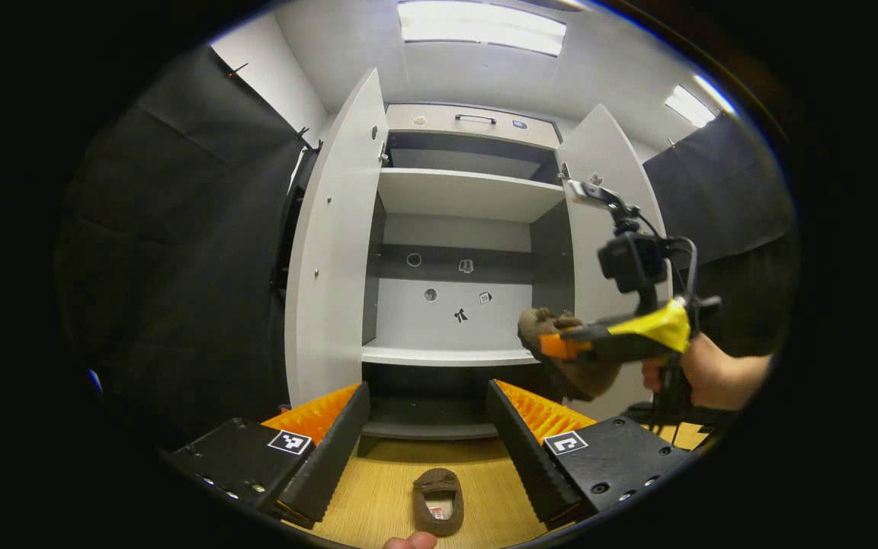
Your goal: Grab one shoe with the right hand and put it into the shoe cabinet, grab the other shoe with the left hand and put it into the shoe cabinet; then close the right door with the right hand and the left door with the left hand.
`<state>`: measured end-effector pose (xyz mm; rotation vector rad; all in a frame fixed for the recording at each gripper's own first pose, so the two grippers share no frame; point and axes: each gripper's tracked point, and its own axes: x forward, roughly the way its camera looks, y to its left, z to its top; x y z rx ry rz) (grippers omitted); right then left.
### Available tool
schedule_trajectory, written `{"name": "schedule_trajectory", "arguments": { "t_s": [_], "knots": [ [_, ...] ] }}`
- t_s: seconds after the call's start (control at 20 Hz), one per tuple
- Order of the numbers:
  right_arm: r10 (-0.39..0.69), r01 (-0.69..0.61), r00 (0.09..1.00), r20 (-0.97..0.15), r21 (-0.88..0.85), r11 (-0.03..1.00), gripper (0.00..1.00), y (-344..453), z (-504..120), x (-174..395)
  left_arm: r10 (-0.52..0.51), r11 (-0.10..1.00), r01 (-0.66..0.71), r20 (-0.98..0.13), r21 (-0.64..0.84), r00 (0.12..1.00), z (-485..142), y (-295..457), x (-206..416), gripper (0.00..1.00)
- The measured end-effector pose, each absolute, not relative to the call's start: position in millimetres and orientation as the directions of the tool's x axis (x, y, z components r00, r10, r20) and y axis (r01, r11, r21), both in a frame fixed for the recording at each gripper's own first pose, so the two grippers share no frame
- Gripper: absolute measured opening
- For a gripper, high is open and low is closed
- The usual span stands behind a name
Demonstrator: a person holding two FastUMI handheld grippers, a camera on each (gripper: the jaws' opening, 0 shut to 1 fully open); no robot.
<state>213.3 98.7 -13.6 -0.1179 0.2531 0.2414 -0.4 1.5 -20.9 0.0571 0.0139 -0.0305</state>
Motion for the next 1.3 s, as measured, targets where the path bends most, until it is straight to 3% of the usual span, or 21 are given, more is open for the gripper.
{"name": "schedule_trajectory", "arguments": {
  "t_s": [0.25, 0.55, 0.95, 1.15, 1.25, 1.3],
  "knots": [
    [0.184, -0.246, 0.931, -0.314, -0.17, 0.954, 0.05, 101, 4, 296, -0.045, 0.998, 0.045, -0.015, 0.045, 0.999, -20, -4, -2, 0.95],
    [0.085, -0.21, 0.872, -0.481, -0.212, 0.954, 0.06, 101, -32, 384, -0.049, 0.999, 0.049, -0.017, 0.022, 0.999, -20, -7, -3, 0.95],
    [-0.009, -0.184, 0.791, -0.612, -0.252, 0.95, 0.06, 105, -76, 421, -0.009, 1.0, 0.01, -0.02, 0.016, 1.0, -20, 9, -4, 0.95],
    [-0.021, -0.182, 0.788, -0.616, -0.265, 0.947, 0.06, 106, -79, 425, -0.003, 1.0, 0.004, -0.009, 0.006, 1.0, -16, 13, -4, 0.95],
    [-0.01, -0.187, 0.787, -0.617, -0.253, 0.949, 0.1, 107, -77, 425, -0.002, 1.0, 0.003, -0.006, 0.009, 1.0, -15, 14, -5, 0.95],
    [0.009, -0.201, 0.778, -0.629, -0.234, 0.951, 0.29, 112, -80, 424, -0.002, 1.0, 0.002, -0.004, 0.009, 1.0, -14, 15, -4, 0.95]
  ]
}}
